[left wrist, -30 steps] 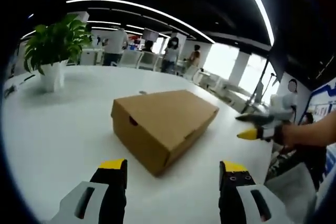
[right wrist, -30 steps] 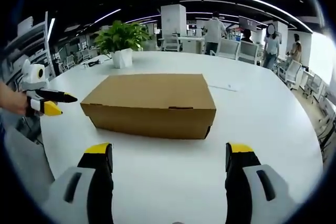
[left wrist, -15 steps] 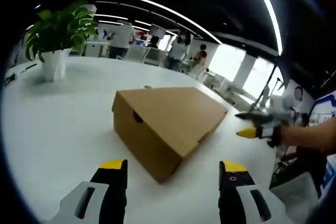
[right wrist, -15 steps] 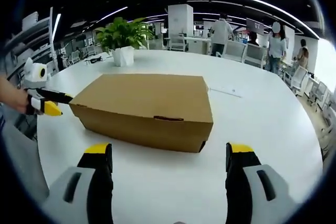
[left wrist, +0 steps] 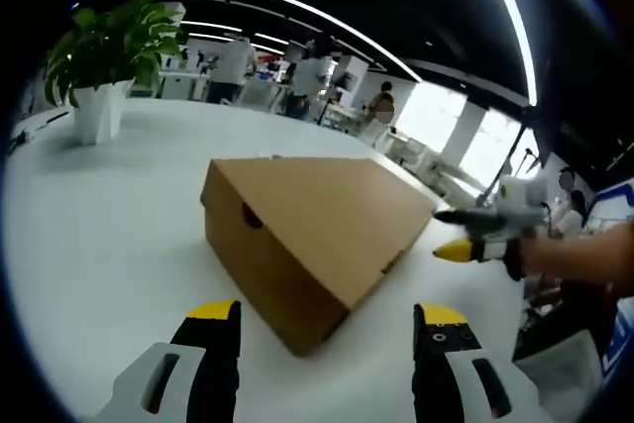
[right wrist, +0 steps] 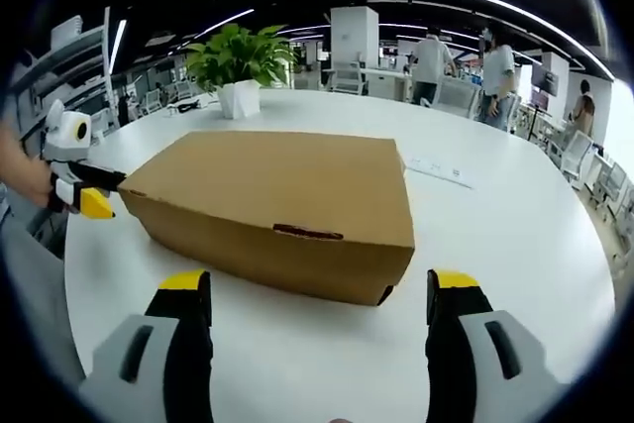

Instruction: Operate the shoe box by opening the lid, removing the specified soft item, and placing it in the target area until the item is outside and the box remains undamaged.

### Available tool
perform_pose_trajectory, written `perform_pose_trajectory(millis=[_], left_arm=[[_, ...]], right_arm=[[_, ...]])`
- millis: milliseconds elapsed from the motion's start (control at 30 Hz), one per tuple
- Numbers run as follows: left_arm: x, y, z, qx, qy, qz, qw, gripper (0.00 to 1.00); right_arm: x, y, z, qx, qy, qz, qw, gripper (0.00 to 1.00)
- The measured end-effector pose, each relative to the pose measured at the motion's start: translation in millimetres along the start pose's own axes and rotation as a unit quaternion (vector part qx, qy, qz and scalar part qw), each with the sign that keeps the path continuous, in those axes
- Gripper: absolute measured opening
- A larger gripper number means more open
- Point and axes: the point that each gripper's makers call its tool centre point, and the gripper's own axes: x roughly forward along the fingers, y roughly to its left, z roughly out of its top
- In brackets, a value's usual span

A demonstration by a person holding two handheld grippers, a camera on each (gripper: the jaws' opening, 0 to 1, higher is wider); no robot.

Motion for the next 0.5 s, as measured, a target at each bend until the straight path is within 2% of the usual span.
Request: perform_pose_trajectory(millis=[233, 500], left_arm=[[8.1, -0.4, 2.3, 0.000, 0.000, 0.003, 1.0000, 0.72], [17.6, -1.3, 6.7, 0.002, -0.002, 0.005, 1.0000, 0.72]], right_arm=[[13.5, -8.4, -0.1, -0.024, 0.002, 0.018, 0.9996, 0.85], [21.9, -5.3, 2.0, -0.040, 0.001, 0.040, 0.9984, 0.85]])
